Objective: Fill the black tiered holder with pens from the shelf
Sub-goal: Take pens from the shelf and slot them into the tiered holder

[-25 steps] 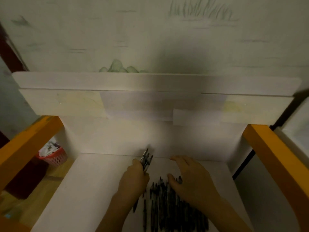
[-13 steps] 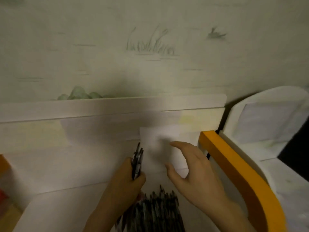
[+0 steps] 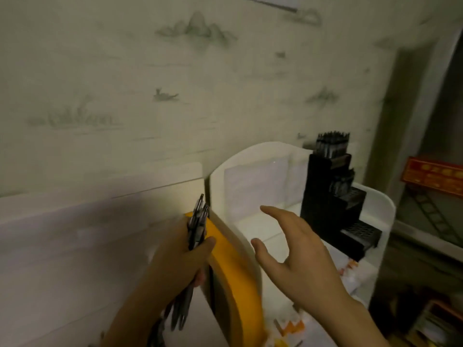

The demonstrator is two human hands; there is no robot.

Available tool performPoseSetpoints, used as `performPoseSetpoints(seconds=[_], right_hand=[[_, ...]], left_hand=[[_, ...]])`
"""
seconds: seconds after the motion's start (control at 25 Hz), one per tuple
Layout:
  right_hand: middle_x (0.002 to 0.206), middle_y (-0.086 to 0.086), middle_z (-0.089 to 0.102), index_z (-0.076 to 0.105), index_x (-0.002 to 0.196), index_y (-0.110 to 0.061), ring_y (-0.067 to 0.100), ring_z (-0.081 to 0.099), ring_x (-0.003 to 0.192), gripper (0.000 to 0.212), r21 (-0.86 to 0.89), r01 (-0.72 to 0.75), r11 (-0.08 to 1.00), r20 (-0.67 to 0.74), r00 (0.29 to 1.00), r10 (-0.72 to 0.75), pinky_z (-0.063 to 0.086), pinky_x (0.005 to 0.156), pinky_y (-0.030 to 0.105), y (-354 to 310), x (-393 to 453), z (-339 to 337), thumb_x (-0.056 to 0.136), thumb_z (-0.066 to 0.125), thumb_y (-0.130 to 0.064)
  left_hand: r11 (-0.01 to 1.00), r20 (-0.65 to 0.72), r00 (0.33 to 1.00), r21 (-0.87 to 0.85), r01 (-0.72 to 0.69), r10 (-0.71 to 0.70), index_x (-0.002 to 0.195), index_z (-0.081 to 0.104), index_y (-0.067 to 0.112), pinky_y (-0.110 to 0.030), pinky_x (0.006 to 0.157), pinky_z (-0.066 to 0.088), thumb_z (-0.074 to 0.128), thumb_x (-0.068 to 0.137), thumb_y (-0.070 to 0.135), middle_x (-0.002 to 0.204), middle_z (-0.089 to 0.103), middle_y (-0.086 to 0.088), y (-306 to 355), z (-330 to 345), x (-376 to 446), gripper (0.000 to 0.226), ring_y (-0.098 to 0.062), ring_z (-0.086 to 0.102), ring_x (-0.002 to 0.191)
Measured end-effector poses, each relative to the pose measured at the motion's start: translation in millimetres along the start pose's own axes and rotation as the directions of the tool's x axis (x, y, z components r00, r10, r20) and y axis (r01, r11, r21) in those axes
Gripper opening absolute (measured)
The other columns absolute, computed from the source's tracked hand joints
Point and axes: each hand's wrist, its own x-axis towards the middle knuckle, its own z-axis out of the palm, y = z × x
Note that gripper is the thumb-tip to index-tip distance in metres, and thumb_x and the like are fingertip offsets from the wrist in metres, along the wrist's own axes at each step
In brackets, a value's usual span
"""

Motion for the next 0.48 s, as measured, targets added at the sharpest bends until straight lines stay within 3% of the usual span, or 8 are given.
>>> performPoseSetpoints(seconds=[0.08, 0.2, 0.28, 0.48], right_hand=[[0.138, -0.028, 0.044, 0.034, 0.138, -0.047, -0.014, 0.035, 0.121, 0.057, -0.025, -0.046, 0.999, -0.014, 0.999, 0.045, 0.024, 0.094, 0.001, 40.0, -14.0, -38.2, 0.086, 0.051, -0.062], [0.139, -0.031, 0.040, 0.029, 0.137, -0.053, -0.010, 0.038, 0.121, 0.059, -0.059, -0.135, 0.989, -0.032, 0.991, 0.134, 0.036, 0.097, 0.012, 95.8, -36.4, -88.8, 0.084, 0.052, -0.064], [0.135, -0.033, 0.039, 0.028, 0.136, -0.054, -0.010, 0.038, 0.118, 0.059, -0.084, -0.165, 0.983, -0.051, 0.986, 0.161, 0.040, 0.098, 0.017, 132.0, -50.2, -118.5, 0.083, 0.051, -0.065], [0.141, -0.023, 0.044, 0.031, 0.137, -0.051, -0.010, 0.037, 0.112, 0.060, -0.120, -0.245, 0.962, -0.066, 0.969, 0.239, 0.034, 0.094, 0.013, 201.0, -69.6, -167.4, 0.083, 0.053, -0.063]], left_hand=[[0.995, 0.042, 0.994, -0.008, -0.100, 0.100, 0.088, 0.049, 0.008, -0.029, 0.041, 0.048, 0.061, 0.092, 0.018, 0.046, 0.055, -0.005, 27.7, 48.0, 2.5, 0.016, -0.021, 0.055, 0.037], [0.985, 0.119, 0.979, 0.003, -0.170, 0.168, 0.089, 0.049, 0.016, -0.023, 0.040, 0.045, 0.062, 0.091, 0.020, 0.050, 0.054, -0.001, 62.0, 122.8, 3.7, 0.015, -0.018, 0.056, 0.037], [0.984, 0.186, 0.966, 0.001, -0.181, 0.177, 0.090, 0.048, 0.018, -0.022, 0.042, 0.047, 0.061, 0.092, 0.023, 0.053, 0.055, 0.001, 79.2, 170.9, 1.7, 0.014, -0.017, 0.058, 0.039], [0.991, 0.312, 0.941, -0.019, -0.132, 0.132, 0.099, 0.048, 0.019, -0.021, 0.046, 0.049, 0.059, 0.094, 0.028, 0.053, 0.058, 0.000, 110.3, 257.2, 7.2, 0.015, -0.013, 0.056, 0.041]])
